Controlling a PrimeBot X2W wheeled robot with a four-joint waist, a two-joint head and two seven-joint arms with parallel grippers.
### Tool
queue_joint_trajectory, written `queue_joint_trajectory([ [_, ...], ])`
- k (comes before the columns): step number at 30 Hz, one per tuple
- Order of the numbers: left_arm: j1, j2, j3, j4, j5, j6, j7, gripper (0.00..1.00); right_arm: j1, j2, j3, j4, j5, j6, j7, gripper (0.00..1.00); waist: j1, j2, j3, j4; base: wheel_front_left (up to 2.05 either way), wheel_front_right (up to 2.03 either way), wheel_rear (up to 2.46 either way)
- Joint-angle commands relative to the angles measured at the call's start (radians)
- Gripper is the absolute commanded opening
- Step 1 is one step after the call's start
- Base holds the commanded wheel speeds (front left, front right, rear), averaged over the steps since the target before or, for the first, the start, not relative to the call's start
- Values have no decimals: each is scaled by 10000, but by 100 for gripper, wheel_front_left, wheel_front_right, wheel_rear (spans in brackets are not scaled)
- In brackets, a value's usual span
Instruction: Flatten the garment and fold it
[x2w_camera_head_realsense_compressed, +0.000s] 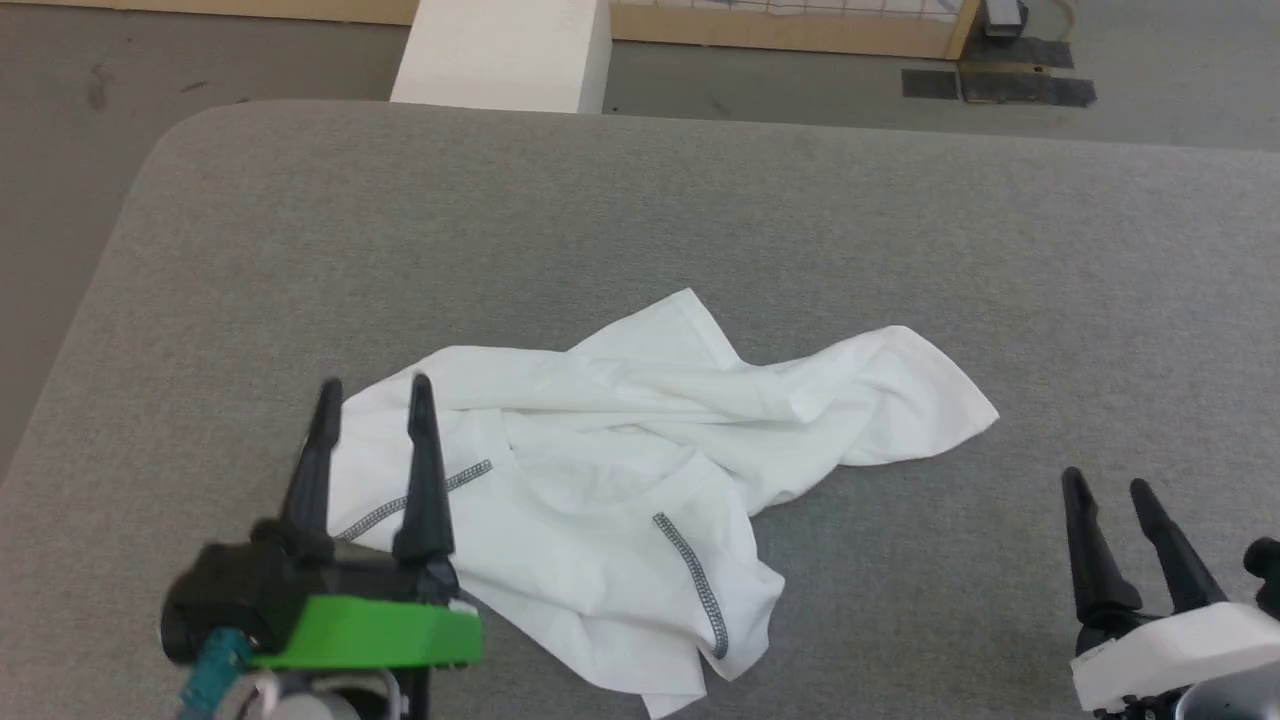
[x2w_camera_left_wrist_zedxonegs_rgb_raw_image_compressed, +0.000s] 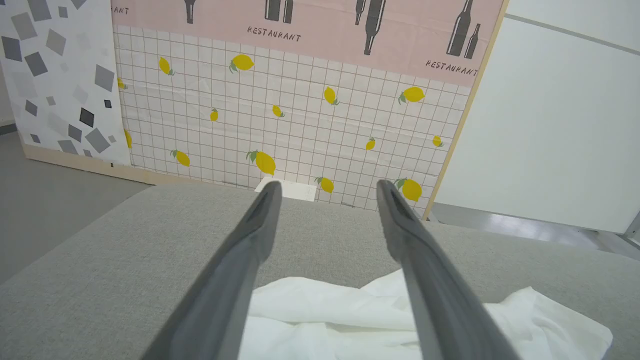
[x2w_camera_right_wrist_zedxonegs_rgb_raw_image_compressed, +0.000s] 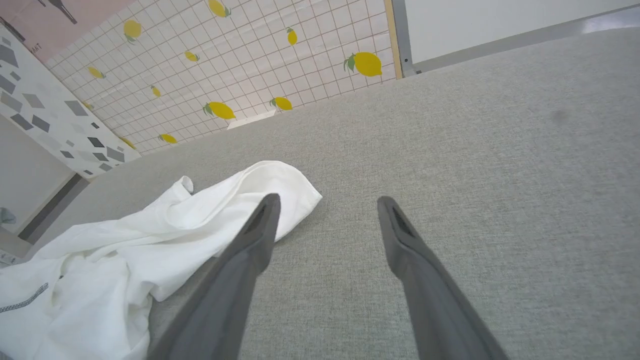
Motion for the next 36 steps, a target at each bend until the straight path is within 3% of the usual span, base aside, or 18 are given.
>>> queue_joint_trajectory([
  [1,313,-162,20,57,159,-89,-42,100,-71,11,73,-126,-26,-13,241,100,0,0,-47,160,0,0,0],
  [7,658,-786,75,364,521,-619,-43,100,-728,-9,1007,-485,-635,-13,3346,100,0,0,-27,645,0,0,0],
  [12,624,-1124,263,592,669,-1040,-44,100,-1172,-501,2273,-842,-739,-13,5409,100,0,0,22,1077,0,0,0],
  [21,707,-1581,441,976,752,-1581,-45,100,-1616,-1067,4223,182,-427,-13,6791,100,0,0,-9,1638,0,0,0],
  [27,636,-1731,536,1163,797,-1806,-45,100,-2180,-964,4811,1654,-536,-13,6327,100,0,0,0,1861,0,0,0],
  [28,629,-1746,553,1184,807,-1826,-45,100,-2265,-852,4708,1926,-564,-13,6145,91,0,0,-1,1874,0,0,0],
  [29,620,-1763,569,1212,819,-1850,-45,100,-2398,-790,4694,2226,-653,-13,5924,29,0,0,-2,1893,0,0,0],
  [30,613,-1776,579,1233,833,-1864,-45,100,-2505,-752,4649,2435,-700,-13,5713,5,0,0,-3,1898,0,0,0],
  [31,606,-1790,588,1257,853,-1876,-45,100,-2619,-680,4477,2676,-734,-13,5435,0,0,0,-10,1896,0,0,0],
  [36,668,-1838,707,1318,875,-1908,-45,100,-3030,-495,3769,3062,-698,-13,4508,0,0,0,-136,1674,0,0,0],
])
